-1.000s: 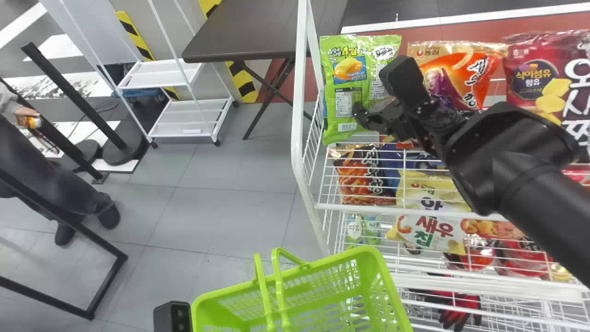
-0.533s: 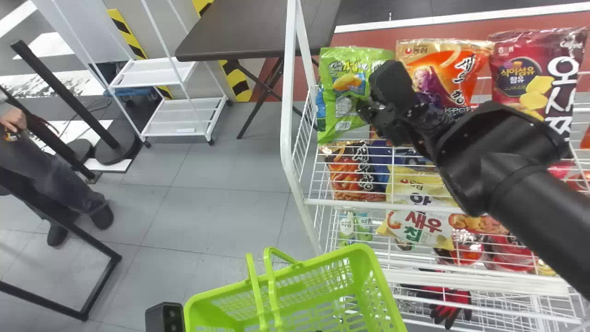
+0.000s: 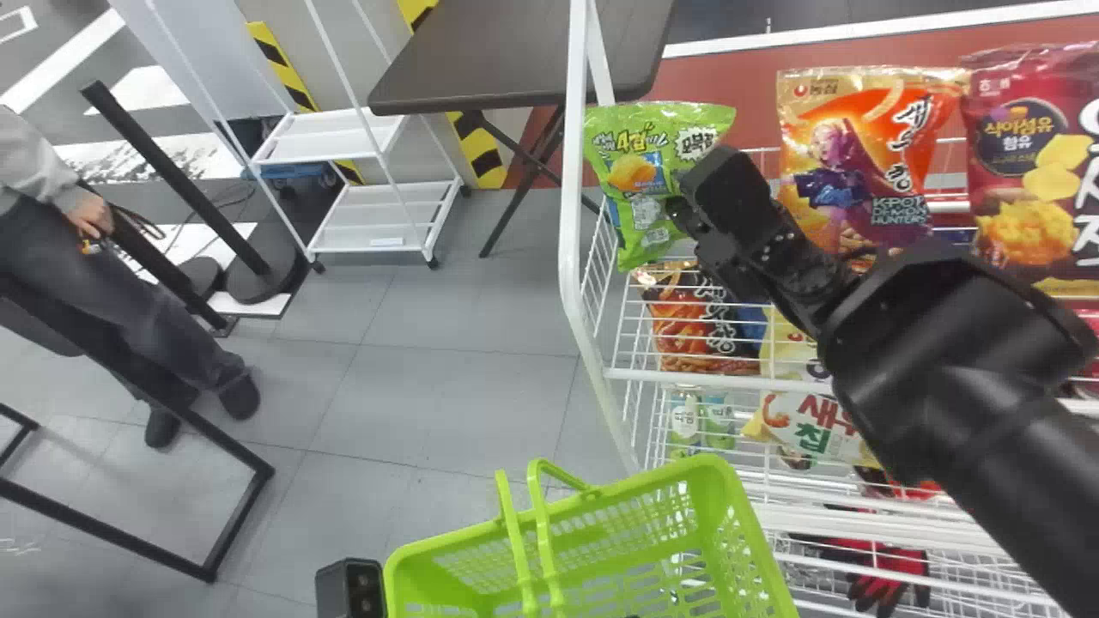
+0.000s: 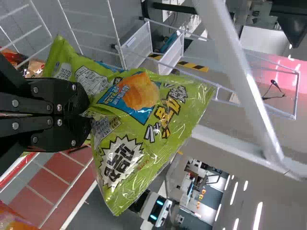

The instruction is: Hold basket handle with left hand then pick Gkobukchip with right hand and place into basket

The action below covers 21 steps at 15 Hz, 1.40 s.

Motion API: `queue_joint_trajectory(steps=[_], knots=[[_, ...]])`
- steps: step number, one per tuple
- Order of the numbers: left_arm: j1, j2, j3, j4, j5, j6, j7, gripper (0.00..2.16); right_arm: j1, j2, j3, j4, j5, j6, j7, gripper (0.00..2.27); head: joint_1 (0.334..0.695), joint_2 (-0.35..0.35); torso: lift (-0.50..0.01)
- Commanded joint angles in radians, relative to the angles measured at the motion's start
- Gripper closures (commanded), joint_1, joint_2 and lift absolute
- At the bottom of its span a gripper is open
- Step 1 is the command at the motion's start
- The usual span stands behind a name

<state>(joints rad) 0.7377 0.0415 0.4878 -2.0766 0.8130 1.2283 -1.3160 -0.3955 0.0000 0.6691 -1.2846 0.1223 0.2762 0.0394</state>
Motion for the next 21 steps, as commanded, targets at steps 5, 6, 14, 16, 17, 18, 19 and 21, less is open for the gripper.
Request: queue_joint_trajectory(steps=[5,6,14,16,17,18,19,21], knots=[[-0.001,0.000,-0.005,0.003,-0.002,-0.008,0.007,2.15,0.171,0.001,-0.074,-0.355,0.129,0.211,-0.012,2.25,0.695,0.350,0.000],[-0.001,0.000,-0.003,0.003,-0.002,-0.008,0.006,2.15,0.190,0.001,-0.082,-0.410,0.126,0.266,-0.010,2.25,0.695,0.350,0.000],[-0.011,0.000,-0.020,0.004,-0.005,-0.011,0.026,2.15,0.336,-0.006,-0.213,-0.894,0.014,0.880,0.073,2.25,0.695,0.279,0.000],[-0.011,0.000,-0.021,0.004,-0.005,-0.011,0.029,2.15,0.366,-0.037,-0.270,-0.996,-0.024,1.042,0.093,2.25,0.695,0.260,0.000],[-0.011,0.000,-0.023,0.003,-0.006,-0.008,0.032,2.15,0.374,-0.052,-0.299,-1.044,-0.047,1.110,0.097,2.25,0.695,0.245,0.000],[-0.012,0.000,-0.026,0.003,-0.006,-0.011,0.035,2.15,0.386,-0.060,-0.345,-1.090,-0.092,1.193,0.106,2.25,0.695,0.226,0.000],[-0.012,0.000,-0.028,0.003,-0.008,-0.011,0.040,2.15,0.397,-0.071,-0.401,-1.141,-0.150,1.282,0.117,2.25,0.695,0.185,0.000],[-0.018,0.000,-0.031,0.006,-0.015,-0.008,0.043,2.15,0.422,-0.074,-0.487,-1.227,-0.237,1.296,0.163,2.25,0.695,0.145,0.000]])
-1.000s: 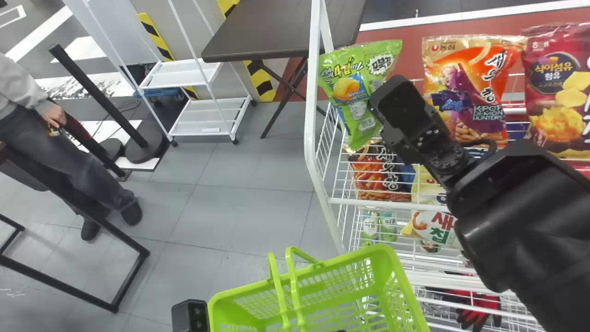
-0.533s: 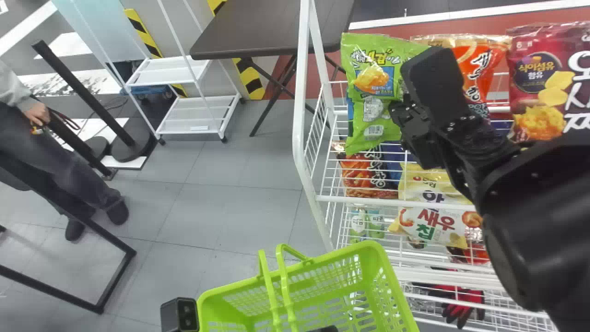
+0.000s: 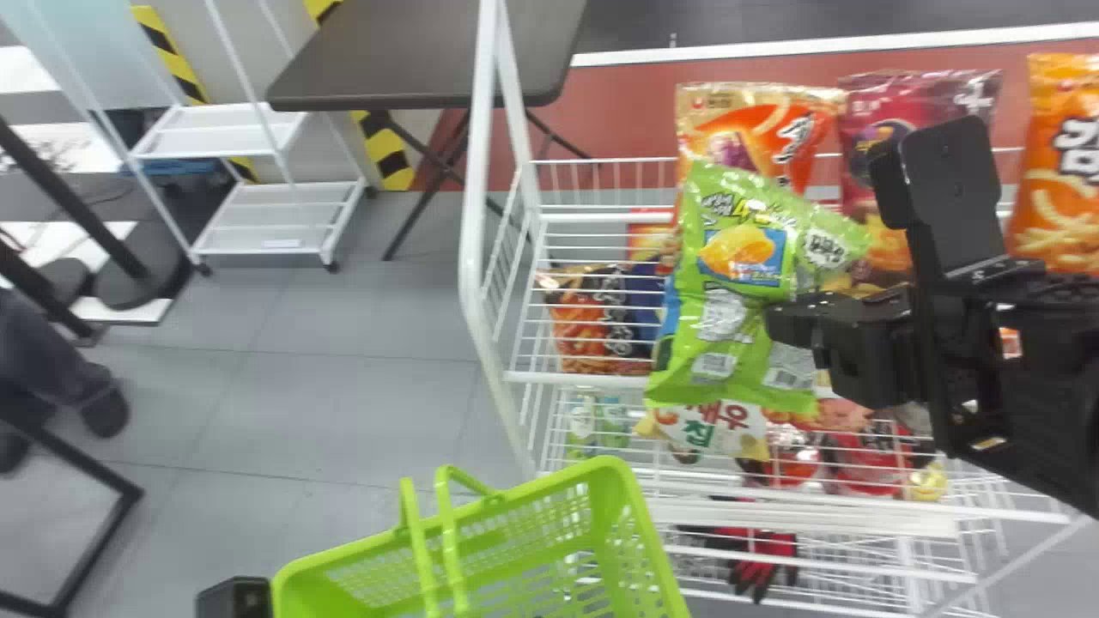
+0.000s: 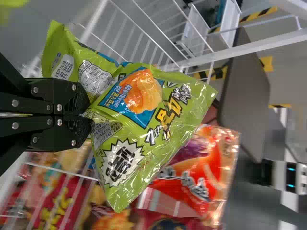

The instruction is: Hold basket handle with left hand then pick Gkobukchip with right hand and place into basket

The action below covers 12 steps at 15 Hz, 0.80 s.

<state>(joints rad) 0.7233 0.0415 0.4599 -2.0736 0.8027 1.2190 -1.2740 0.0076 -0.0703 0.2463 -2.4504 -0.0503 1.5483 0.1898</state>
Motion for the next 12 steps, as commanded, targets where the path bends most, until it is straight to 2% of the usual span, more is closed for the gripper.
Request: queue_joint_trajectory(steps=[1,3,6,8,12], knots=[[-0.005,0.001,-0.007,0.003,-0.007,0.001,0.001,2.15,0.031,-0.003,-0.108,-0.098,-0.138,0.024,0.025,2.25,0.695,0.133,0.000],[-0.009,0.001,-0.023,0.000,-0.008,0.001,0.010,2.15,0.052,-0.003,-0.170,-0.156,-0.229,0.024,0.027,2.25,0.695,0.121,0.000],[-0.018,0.001,-0.026,-0.005,-0.008,0.004,0.019,2.15,0.107,-0.006,-0.202,-0.220,-0.263,0.024,0.050,2.25,0.695,0.111,0.000],[-0.024,0.001,-0.027,-0.008,-0.008,0.008,0.022,2.15,0.135,-0.008,-0.228,-0.223,-0.327,0.024,0.076,2.25,0.695,0.112,0.000],[-0.027,0.001,-0.033,-0.017,-0.003,0.011,0.028,2.15,0.161,-0.025,-0.160,-0.214,-0.319,0.024,0.092,2.25,0.695,0.147,0.000]])
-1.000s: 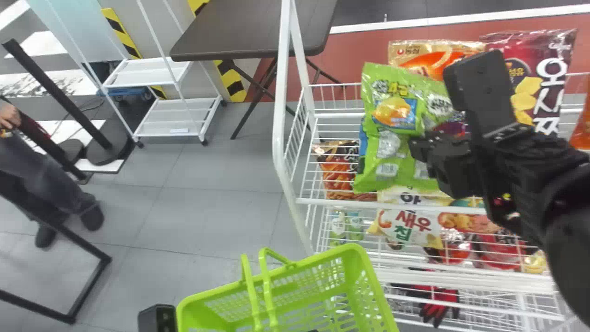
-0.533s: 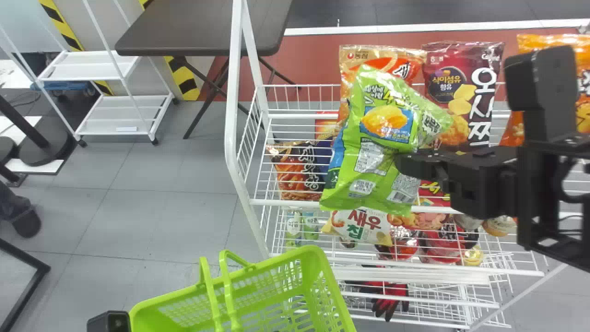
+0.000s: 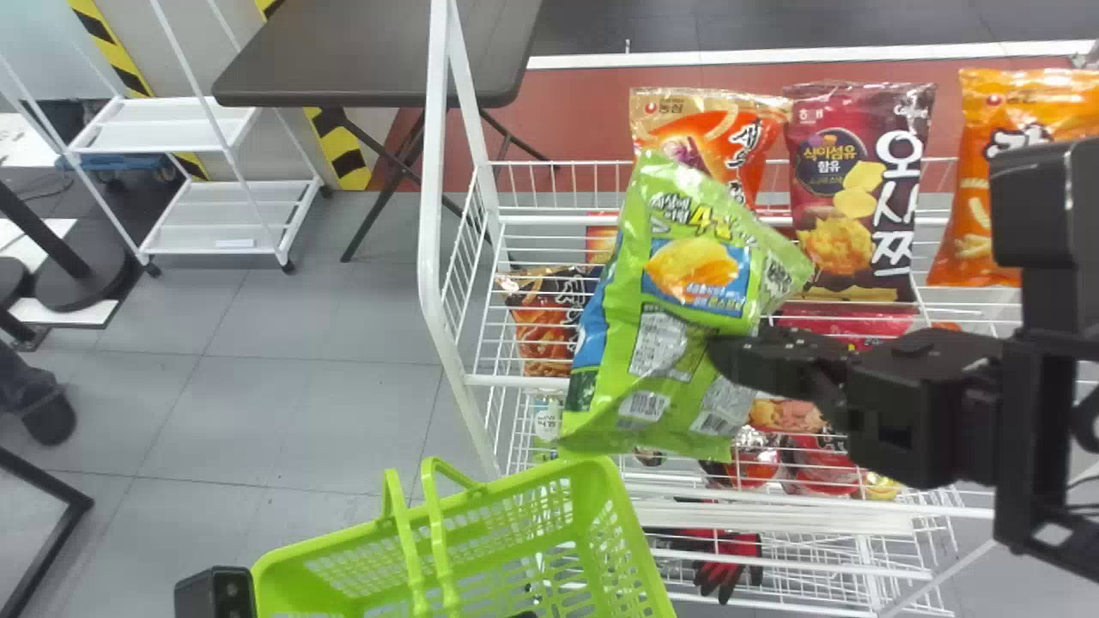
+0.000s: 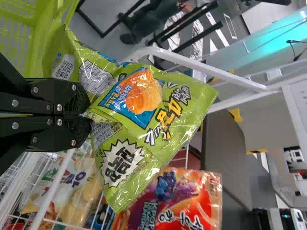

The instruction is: Hold basket handle with left hand then pick Gkobukchip with right hand and place into basket

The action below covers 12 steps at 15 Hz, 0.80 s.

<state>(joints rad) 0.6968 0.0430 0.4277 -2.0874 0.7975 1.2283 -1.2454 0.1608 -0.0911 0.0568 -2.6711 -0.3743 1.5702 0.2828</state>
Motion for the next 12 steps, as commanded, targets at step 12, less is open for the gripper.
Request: queue_joint_trajectory(steps=[12], knots=[[0.007,0.002,0.011,-0.025,0.063,0.020,-0.011,2.15,0.036,-0.009,0.390,0.231,0.158,0.002,-0.010,2.25,0.695,0.350,0.000]])
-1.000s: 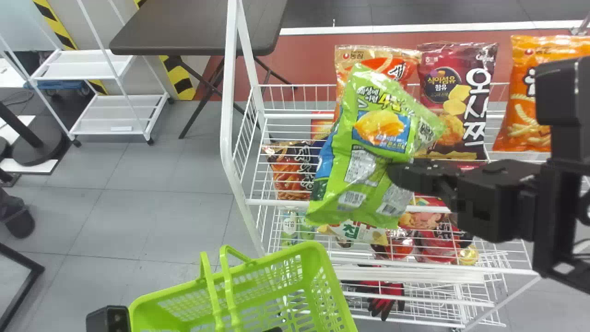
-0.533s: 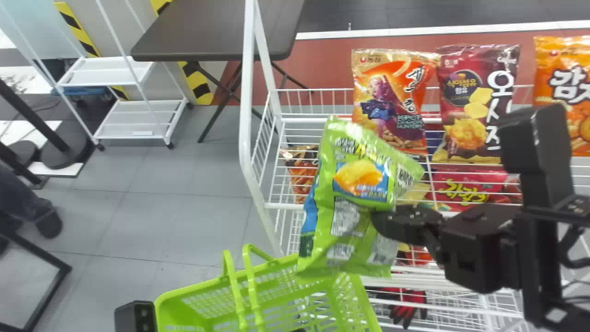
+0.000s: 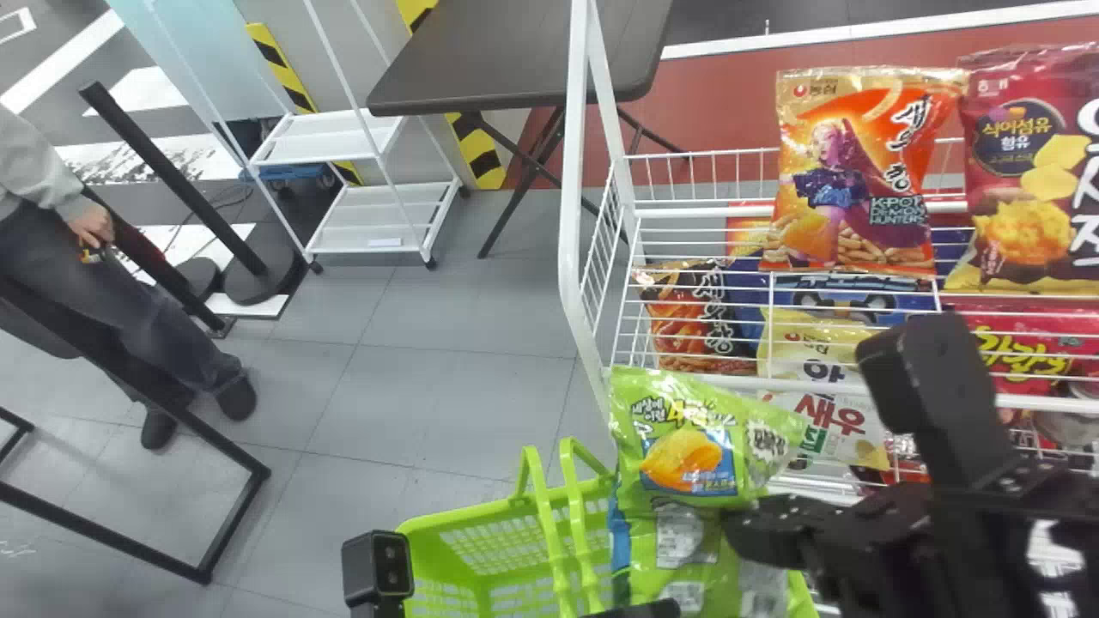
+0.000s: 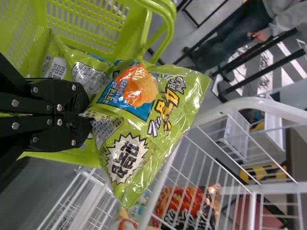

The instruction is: Hold basket handle with left hand then pick Gkobukchip with right hand and place into basket

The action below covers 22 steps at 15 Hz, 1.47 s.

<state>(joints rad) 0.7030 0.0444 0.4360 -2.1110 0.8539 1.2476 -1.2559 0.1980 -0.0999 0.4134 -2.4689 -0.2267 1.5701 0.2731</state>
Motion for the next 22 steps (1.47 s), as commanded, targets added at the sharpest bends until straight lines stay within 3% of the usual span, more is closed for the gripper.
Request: queue_joint_trajectory(steps=[1,3,4,5,6,7,12,18,22], knots=[[0.001,0.000,0.003,-0.003,0.008,0.000,0.000,2.15,-0.003,0.000,0.058,0.056,0.024,0.002,0.000,2.25,0.695,0.350,0.000],[0.001,0.000,0.000,-0.009,0.010,0.000,-0.002,2.15,-0.006,0.000,0.082,0.087,0.041,0.002,0.002,2.24,0.695,0.350,0.000],[0.001,0.000,0.000,-0.009,0.010,0.000,-0.002,2.15,-0.006,-0.001,0.084,0.087,0.041,0.002,0.003,2.02,0.695,0.350,0.000],[0.003,0.000,0.001,-0.009,0.010,0.000,-0.002,2.15,-0.003,-0.003,0.082,0.077,0.038,0.002,0.002,1.21,0.695,0.350,0.000],[0.004,0.000,0.003,-0.007,0.010,0.000,-0.003,2.15,0.001,-0.004,0.079,0.064,0.040,0.002,0.002,0.17,0.695,0.350,0.000],[0.004,0.000,0.003,-0.007,0.008,0.000,-0.003,2.15,0.004,-0.004,0.077,0.048,0.036,0.002,0.002,0.00,0.695,0.350,0.000],[0.004,0.000,0.004,-0.003,0.008,0.000,-0.003,2.15,0.027,-0.003,0.013,-0.002,-0.002,0.002,0.000,0.06,0.695,0.350,0.000],[0.006,-0.001,0.004,-0.001,0.008,-0.003,-0.005,2.15,0.043,0.015,-0.202,0.019,-0.284,0.002,0.043,0.06,0.695,0.350,0.000],[0.006,-0.001,0.004,0.000,0.007,-0.003,0.000,2.15,0.097,0.012,-0.301,-0.012,-0.272,0.002,0.109,0.07,0.695,0.350,0.000]])
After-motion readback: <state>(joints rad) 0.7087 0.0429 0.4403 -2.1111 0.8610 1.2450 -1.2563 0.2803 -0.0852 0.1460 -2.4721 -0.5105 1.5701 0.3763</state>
